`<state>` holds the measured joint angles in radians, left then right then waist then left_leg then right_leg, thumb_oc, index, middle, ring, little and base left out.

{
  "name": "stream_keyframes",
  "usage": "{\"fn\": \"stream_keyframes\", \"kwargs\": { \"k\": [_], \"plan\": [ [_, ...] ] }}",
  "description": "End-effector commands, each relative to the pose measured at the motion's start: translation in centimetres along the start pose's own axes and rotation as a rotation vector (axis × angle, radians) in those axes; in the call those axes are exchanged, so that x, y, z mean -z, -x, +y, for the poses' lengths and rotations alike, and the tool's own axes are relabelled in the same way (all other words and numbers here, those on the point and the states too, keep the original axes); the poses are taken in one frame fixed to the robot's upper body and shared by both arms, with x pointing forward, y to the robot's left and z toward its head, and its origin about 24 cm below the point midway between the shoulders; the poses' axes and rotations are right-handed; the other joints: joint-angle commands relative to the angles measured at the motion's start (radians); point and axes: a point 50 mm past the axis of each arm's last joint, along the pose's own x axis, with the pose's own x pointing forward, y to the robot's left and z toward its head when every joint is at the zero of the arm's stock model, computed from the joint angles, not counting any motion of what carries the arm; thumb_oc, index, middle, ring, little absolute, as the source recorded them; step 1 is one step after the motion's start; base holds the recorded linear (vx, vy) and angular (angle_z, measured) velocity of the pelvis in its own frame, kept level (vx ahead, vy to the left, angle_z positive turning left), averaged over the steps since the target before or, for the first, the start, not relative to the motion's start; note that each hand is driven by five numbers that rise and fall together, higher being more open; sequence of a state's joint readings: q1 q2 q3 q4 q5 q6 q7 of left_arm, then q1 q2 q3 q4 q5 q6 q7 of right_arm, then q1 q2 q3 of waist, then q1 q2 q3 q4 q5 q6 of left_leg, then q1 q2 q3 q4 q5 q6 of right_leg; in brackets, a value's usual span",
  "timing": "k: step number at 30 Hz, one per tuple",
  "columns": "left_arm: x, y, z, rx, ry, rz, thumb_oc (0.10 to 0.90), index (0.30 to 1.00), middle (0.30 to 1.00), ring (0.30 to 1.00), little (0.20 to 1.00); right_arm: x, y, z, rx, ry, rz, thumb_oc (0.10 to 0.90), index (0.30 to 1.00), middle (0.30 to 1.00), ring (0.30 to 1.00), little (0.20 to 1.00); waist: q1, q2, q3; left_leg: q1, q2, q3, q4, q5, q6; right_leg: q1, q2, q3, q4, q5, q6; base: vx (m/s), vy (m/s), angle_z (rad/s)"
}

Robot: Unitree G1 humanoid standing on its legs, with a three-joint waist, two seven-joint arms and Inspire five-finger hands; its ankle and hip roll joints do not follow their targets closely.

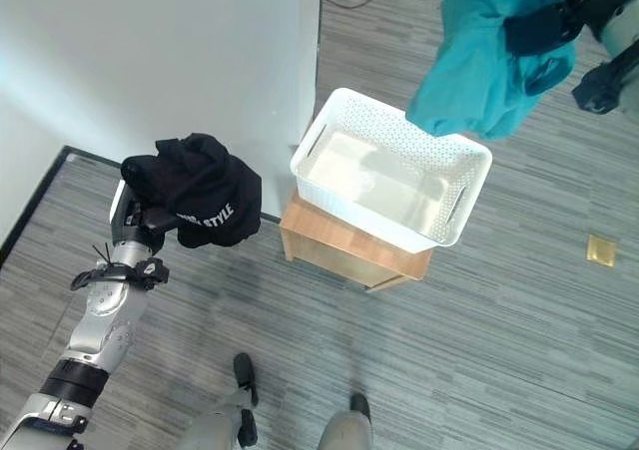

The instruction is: Pick up bed clothes into laundry basket.

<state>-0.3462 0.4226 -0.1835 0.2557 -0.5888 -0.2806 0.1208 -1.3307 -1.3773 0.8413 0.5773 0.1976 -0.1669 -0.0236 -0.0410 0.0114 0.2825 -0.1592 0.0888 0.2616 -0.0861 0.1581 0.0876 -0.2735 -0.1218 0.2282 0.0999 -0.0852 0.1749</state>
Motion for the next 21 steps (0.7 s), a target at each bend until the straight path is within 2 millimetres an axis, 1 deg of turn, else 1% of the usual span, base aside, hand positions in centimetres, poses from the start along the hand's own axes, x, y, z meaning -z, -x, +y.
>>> {"fn": "stream_keyframes", "kwargs": {
  "k": [1,2,3,4,5,6,8,9,10,11,12,13,15,17,18,19,20,21],
  "plan": [
    [-4.0,-0.6,-0.7,0.075,-0.01,-0.217,0.4,0.3,0.3,0.3,0.3,0.1,0.1,-4.2,0.245,-0.105,0.004,0.4,0.3,0.3,0.3,0.3,-0.024,-0.044,-0.076,0.109,-0.031,-0.023,-0.001,-0.138,-0.186,0.096,0.066,0.013,-0.068,0.066,-0.033,0.2,-0.05,0.8],
    [-4.0,-0.4,-0.3,0.063,-0.013,-0.219,0.4,0.3,0.3,0.3,0.3,-0.2,-0.1,-3.8,0.241,-0.126,-0.011,0.4,0.3,0.3,0.3,0.3,-0.005,-0.051,-0.066,0.119,-0.036,-0.039,-0.001,-0.137,-0.186,0.121,0.06,-0.014,-0.072,0.079,-0.035,0.14,-0.053,0.79],
    [-4.0,-0.4,-0.3,0.063,-0.015,-0.218,0.4,0.3,0.3,0.3,0.3,-0.2,0.0,-3.7,0.241,-0.127,-0.01,0.4,0.3,0.3,0.3,0.3,-0.005,-0.052,-0.065,0.12,-0.036,-0.039,-0.001,-0.137,-0.186,0.124,0.06,-0.014,-0.074,0.08,-0.035,0.06,-0.055,0.52],
    [-3.9,-0.1,-0.3,0.055,-0.005,-0.217,0.4,0.3,0.3,0.3,0.3,-0.2,-0.2,-3.3,0.234,-0.145,-0.013,0.4,0.3,0.3,0.3,0.3,-0.001,-0.055,-0.063,0.115,-0.04,-0.038,-0.001,-0.139,-0.185,0.131,0.064,-0.011,-0.099,0.087,-0.034,0.02,-0.077,-0.09],
    [-3.5,0.4,0.1,0.036,0.011,-0.205,0.4,0.3,0.3,0.3,0.3,0.0,-0.4,-2.9,0.241,-0.194,-0.003,0.4,0.3,0.3,0.3,0.3,0.008,-0.054,-0.071,0.103,-0.043,-0.035,-0.001,-0.138,-0.185,0.147,0.055,-0.027,-0.151,0.097,-0.038,0.03,-0.077,-0.09],
    [-3.5,0.5,0.1,0.036,0.01,-0.204,0.4,0.3,0.3,0.3,0.3,0.0,-0.4,-2.8,0.24,-0.196,-0.002,0.4,0.3,0.3,0.3,0.3,0.006,-0.055,-0.073,0.102,-0.044,-0.036,-0.001,-0.138,-0.185,0.15,0.053,-0.029,-0.158,0.1,-0.037,0.03,-0.072,-0.02],
    [-3.3,0.7,0.5,0.025,0.002,-0.193,0.4,0.3,0.3,0.3,0.3,0.3,-0.5,-2.3,0.271,-0.288,0.01,0.4,0.3,0.3,0.3,0.3,0.01,-0.046,-0.082,0.096,-0.045,-0.041,-0.001,-0.135,-0.183,0.162,0.053,-0.025,-0.178,0.1,-0.042,0.04,-0.05,-0.05],
    [-3.3,0.8,0.7,0.019,-0.006,-0.19,0.4,0.3,0.3,0.3,0.3,0.5,-0.5,-1.8,0.273,-0.318,0.014,0.4,0.3,0.3,0.3,0.3,0.011,-0.049,-0.086,0.095,-0.045,-0.044,-0.001,-0.135,-0.183,0.167,0.05,-0.028,-0.181,0.096,-0.043,0.05,-0.043,0.04],
    [-3.4,0.8,0.8,0.009,-0.006,-0.195,0.4,0.3,0.3,0.3,0.3,0.1,-0.7,-1.3,0.273,-0.359,-0.001,0.4,0.3,0.3,0.3,0.3,0.014,-0.042,-0.088,0.093,-0.044,-0.044,-0.001,-0.133,-0.182,0.174,0.048,-0.03,-0.184,0.093,-0.046,0.03,-0.024,0.14],
    [-3.4,0.8,0.9,0.009,-0.009,-0.194,0.4,0.3,0.3,0.3,0.3,0.2,-0.7,-1.2,0.272,-0.361,0.0,0.4,0.3,0.3,0.3,0.3,0.013,-0.045,-0.089,0.094,-0.044,-0.045,-0.001,-0.133,-0.182,0.175,0.047,-0.03,-0.184,0.093,-0.046,0.02,-0.038,0.13],
    [-3.4,0.9,1.3,-0.016,-0.008,-0.194,0.4,0.3,0.3,0.3,0.3,-0.7,-0.9,-0.1,0.252,-0.41,-0.034,0.4,0.3,0.3,0.3,0.3,0.015,-0.04,-0.09,0.09,-0.044,-0.045,-0.001,-0.131,-0.183,0.181,0.046,-0.032,-0.186,0.09,-0.049,0.01,-0.033,0.03],
    [-3.3,1.0,1.4,-0.023,-0.012,-0.188,0.4,0.3,0.3,0.3,0.3,-1.0,-0.9,0.5,0.227,-0.405,-0.048,0.4,0.3,0.3,0.3,0.3,0.014,-0.041,-0.093,0.089,-0.045,-0.046,-0.001,-0.13,-0.183,0.185,0.045,-0.031,-0.187,0.088,-0.05,0.01,-0.045,0.01],
    [-3.1,1.0,1.5,-0.025,-0.017,-0.18,0.4,0.3,0.3,0.3,0.3,-1.7,-0.8,0.8,0.196,-0.369,-0.073,0.4,0.3,0.3,0.3,0.3,0.012,-0.044,-0.096,0.087,-0.045,-0.046,-0.001,-0.13,-0.184,0.189,0.045,-0.029,-0.187,0.086,-0.053,0.0,-0.011,0.03],
    [-3.0,1.0,1.4,-0.023,-0.023,-0.172,0.4,0.3,0.3,0.3,0.3,-2.8,-0.8,1.3,0.146,-0.348,-0.121,0.4,0.3,0.3,0.3,0.3,0.006,-0.045,-0.099,0.088,-0.045,-0.042,-0.001,-0.133,-0.183,0.192,0.047,-0.024,-0.187,0.086,-0.055,0.01,-0.013,0.07],
    [-3.0,1.1,1.4,-0.023,-0.024,-0.171,0.4,0.3,0.3,0.3,0.3,-2.8,-0.7,1.4,0.145,-0.348,-0.121,0.4,0.3,0.3,0.3,0.3,0.006,-0.045,-0.099,0.089,-0.044,-0.042,-0.001,-0.133,-0.183,0.192,0.048,-0.024,-0.187,0.086,-0.055,0.01,-0.015,0.07],
    [-2.9,1.0,1.6,-0.031,-0.026,-0.166,0.4,0.3,0.3,0.3,0.3,-4.1,-0.5,1.7,0.112,-0.36,-0.183,0.4,0.3,0.3,0.3,0.3,-0.001,-0.047,-0.102,0.092,-0.043,-0.036,-0.001,-0.135,-0.182,0.195,0.05,-0.017,-0.187,0.086,-0.056,0.01,-0.008,0.07],
    [-2.9,1.0,1.6,-0.03,-0.027,-0.166,0.4,0.3,0.3,0.3,0.3,-4.0,-0.4,1.7,0.113,-0.361,-0.182,0.4,0.3,0.3,0.3,0.3,0.0,-0.048,-0.102,0.092,-0.043,-0.036,-0.001,-0.135,-0.183,0.195,0.05,-0.016,-0.187,0.086,-0.056,0.0,-0.024,0.05],
    [-2.8,1.1,1.5,-0.034,-0.031,-0.166,0.4,0.3,0.3,0.3,0.3,-6.1,0.7,2.2,0.051,-0.401,-0.304,0.4,0.3,0.3,0.3,0.3,-0.019,-0.045,-0.102,0.092,-0.042,-0.031,-0.001,-0.138,-0.182,0.193,0.051,-0.011,-0.186,0.086,-0.057,0.0,-0.016,0.06]
  ]
}}
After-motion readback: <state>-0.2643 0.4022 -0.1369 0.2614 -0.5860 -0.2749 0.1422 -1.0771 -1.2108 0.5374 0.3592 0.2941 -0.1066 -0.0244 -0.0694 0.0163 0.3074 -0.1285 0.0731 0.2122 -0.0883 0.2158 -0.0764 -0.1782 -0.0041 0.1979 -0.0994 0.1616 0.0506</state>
